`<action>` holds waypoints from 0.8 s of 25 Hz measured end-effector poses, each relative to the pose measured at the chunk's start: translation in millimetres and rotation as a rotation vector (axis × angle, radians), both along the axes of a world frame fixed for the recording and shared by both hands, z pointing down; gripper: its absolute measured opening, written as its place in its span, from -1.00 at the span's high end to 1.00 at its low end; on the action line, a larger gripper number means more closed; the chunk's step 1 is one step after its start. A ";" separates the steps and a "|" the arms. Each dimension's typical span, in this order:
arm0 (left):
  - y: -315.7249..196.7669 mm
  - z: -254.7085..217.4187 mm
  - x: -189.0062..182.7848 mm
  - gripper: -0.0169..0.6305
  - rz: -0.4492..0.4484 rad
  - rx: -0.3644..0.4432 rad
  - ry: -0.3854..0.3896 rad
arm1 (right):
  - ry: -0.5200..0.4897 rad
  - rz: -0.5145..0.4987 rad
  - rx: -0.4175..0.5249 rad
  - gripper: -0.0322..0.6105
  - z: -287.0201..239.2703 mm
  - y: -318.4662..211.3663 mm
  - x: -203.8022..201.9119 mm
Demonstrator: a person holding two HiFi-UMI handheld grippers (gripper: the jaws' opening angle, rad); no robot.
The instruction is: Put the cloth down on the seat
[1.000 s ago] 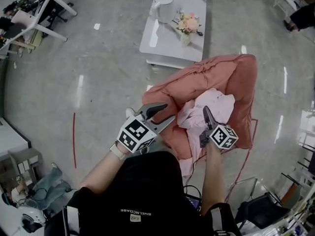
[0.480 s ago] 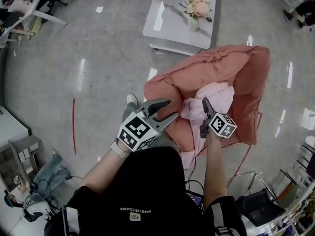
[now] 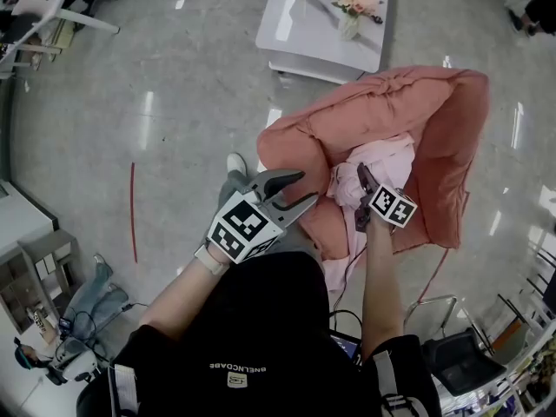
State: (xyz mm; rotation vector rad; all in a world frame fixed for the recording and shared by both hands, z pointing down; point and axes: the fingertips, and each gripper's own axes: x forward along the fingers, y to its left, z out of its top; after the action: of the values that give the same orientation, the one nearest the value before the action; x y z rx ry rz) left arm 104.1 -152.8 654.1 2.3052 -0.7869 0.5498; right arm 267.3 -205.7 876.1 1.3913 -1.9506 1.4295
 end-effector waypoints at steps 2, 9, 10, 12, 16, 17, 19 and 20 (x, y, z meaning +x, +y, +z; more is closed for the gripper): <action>3.2 0.4 1.3 0.43 0.009 -0.002 -0.001 | 0.018 0.006 -0.028 0.00 8.5 5.3 3.7; 13.0 3.4 8.3 0.43 0.045 -0.001 0.001 | 0.089 0.030 -0.104 -0.15 20.9 25.1 18.0; 13.9 3.0 9.3 0.43 0.050 -0.001 0.002 | 0.096 0.036 -0.108 -0.16 19.6 27.8 20.2; 15.0 2.0 11.0 0.43 0.059 -0.001 0.004 | 0.103 0.051 -0.114 -0.17 16.3 32.5 24.6; 15.5 -1.3 13.7 0.43 0.086 0.007 0.017 | 0.132 0.074 -0.121 -0.18 6.3 42.0 34.6; 15.7 -3.0 13.1 0.43 0.089 0.009 0.020 | 0.135 0.083 -0.122 -0.18 2.5 44.6 35.9; 15.8 -6.5 10.7 0.43 0.092 0.011 0.027 | 0.134 0.102 -0.120 -0.18 -5.4 48.7 36.8; 15.7 -8.0 9.8 0.43 0.096 0.013 0.031 | 0.133 0.112 -0.118 -0.18 -9.3 50.0 37.4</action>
State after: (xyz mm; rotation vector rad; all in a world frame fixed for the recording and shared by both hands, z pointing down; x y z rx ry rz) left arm 113.9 -137.1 646.1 2.3675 -0.6695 0.5512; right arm 304.7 -155.7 866.8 1.5213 -1.7027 1.4359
